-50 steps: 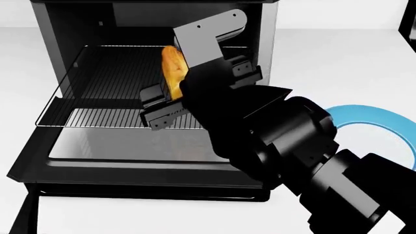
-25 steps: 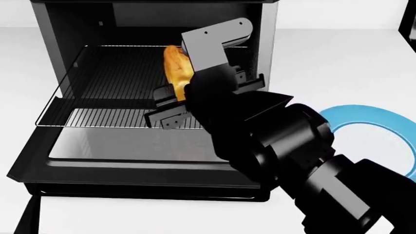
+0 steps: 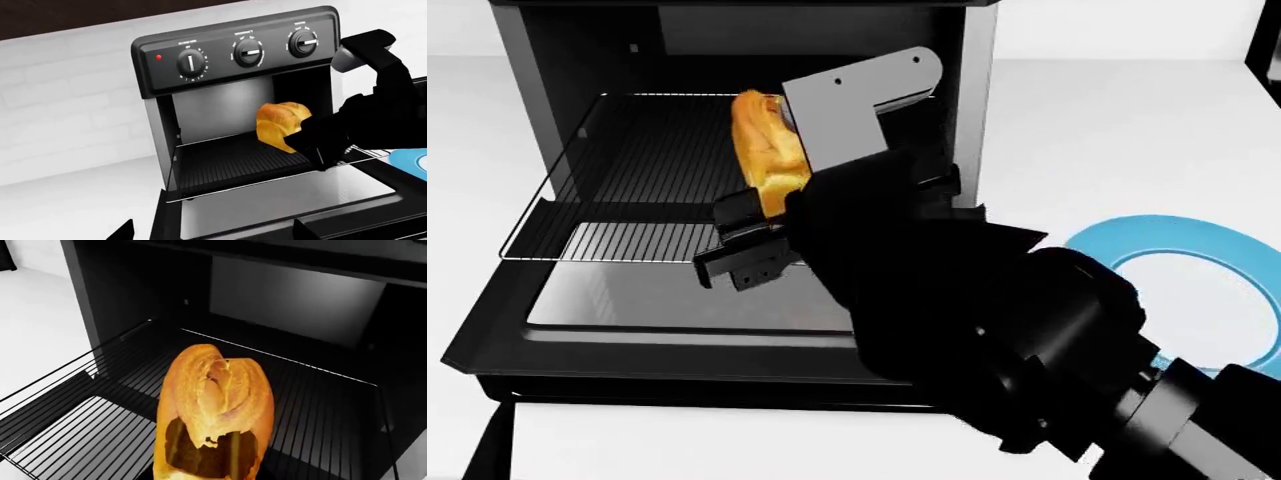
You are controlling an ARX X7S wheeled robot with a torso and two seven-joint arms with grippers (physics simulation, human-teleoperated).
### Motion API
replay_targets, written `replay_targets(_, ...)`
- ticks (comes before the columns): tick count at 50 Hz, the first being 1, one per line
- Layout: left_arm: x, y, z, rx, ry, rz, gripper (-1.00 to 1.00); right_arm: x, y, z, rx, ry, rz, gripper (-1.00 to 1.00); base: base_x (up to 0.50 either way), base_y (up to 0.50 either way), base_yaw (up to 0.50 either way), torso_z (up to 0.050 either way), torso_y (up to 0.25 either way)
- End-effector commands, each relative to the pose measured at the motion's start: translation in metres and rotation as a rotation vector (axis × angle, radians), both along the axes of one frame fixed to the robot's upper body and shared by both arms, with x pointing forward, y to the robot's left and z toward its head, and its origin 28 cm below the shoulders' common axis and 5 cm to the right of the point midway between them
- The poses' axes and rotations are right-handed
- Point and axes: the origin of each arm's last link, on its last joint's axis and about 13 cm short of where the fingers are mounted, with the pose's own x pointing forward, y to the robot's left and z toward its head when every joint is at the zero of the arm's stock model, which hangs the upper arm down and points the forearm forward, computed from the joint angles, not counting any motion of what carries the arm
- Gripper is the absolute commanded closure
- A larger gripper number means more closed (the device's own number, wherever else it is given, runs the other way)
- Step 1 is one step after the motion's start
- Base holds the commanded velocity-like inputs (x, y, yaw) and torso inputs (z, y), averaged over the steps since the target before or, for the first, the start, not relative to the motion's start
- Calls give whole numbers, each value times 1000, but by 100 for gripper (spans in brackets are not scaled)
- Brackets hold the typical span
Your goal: Pick the bread from the rack and place it on the plate on the counter.
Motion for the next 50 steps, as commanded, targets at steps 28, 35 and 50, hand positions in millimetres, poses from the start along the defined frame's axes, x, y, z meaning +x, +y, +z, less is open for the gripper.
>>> replay_targets(28,-1,-4,2,-1,-4,-11,-100,-108,-61,51,-35,-260,-99,100,0,0,0,0,0)
replay_targets(35,-1,-3,1,-2,-5,-14,-100,-115,-83,64,-61,-274,-198,100,0,0,0,0,0)
replay_targets(50,-4,-2,-1,-10,-7,-9,-100,-125,-118,83,-114,-245,-402,100,0,0,0,0,0)
